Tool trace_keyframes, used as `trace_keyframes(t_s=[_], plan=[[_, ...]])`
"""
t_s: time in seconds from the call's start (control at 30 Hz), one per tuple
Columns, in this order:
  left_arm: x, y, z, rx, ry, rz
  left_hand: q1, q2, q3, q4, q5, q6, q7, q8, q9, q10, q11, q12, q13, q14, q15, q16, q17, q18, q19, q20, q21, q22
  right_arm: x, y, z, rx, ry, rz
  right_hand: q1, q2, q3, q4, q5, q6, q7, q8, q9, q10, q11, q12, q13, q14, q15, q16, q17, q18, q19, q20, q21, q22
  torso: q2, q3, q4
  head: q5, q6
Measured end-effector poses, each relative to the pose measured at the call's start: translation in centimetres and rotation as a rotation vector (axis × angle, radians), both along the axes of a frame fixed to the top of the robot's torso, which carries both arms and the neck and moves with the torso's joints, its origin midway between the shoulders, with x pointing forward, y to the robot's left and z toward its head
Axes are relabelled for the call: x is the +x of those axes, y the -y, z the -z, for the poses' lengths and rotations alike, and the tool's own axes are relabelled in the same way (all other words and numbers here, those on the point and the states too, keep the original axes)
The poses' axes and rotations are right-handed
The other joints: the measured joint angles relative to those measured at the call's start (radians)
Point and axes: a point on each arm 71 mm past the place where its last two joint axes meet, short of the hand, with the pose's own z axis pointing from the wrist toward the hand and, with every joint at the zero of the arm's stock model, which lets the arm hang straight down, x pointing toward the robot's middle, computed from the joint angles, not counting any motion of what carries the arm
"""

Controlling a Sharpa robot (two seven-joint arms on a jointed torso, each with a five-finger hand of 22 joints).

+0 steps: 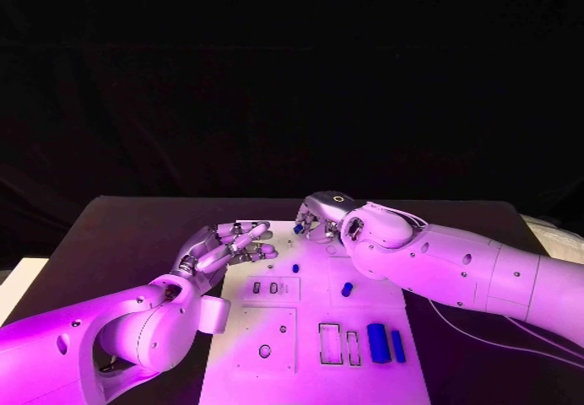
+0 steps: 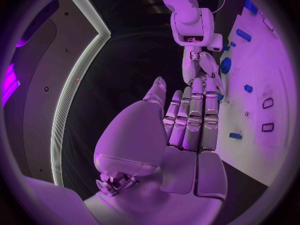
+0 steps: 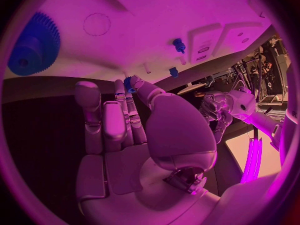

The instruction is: Assemble the parts on the task board

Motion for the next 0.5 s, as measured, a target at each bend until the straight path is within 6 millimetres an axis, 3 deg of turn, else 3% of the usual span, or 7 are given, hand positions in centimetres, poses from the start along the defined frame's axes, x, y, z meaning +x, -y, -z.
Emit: trace_keyframes(t_s=[0.5], plan=[[0.04,0.06,-0.17,0.001,0.001,0.003,0.004,0.004,0.000,0.000,0.000,0.000,0.000,0.000,0.000,0.000,0.000,0.000,0.000,0.000,0.000,0.000,0.001,0.000,0.000,0.000,0.000,0.000,0.71,-0.80,0.15,-0.007,0.013,0.015,-0.005,-0.005,0.003,0.003,0.004,0.000,0.000,-0.007,0.001,0.000,0.000,0.000,0.000,0.000,0.000,0.000,0.003,0.000,-0.004,0.004,0.004,0.003,0.003,-0.0001,0.0015,-0.001,-0.010]])
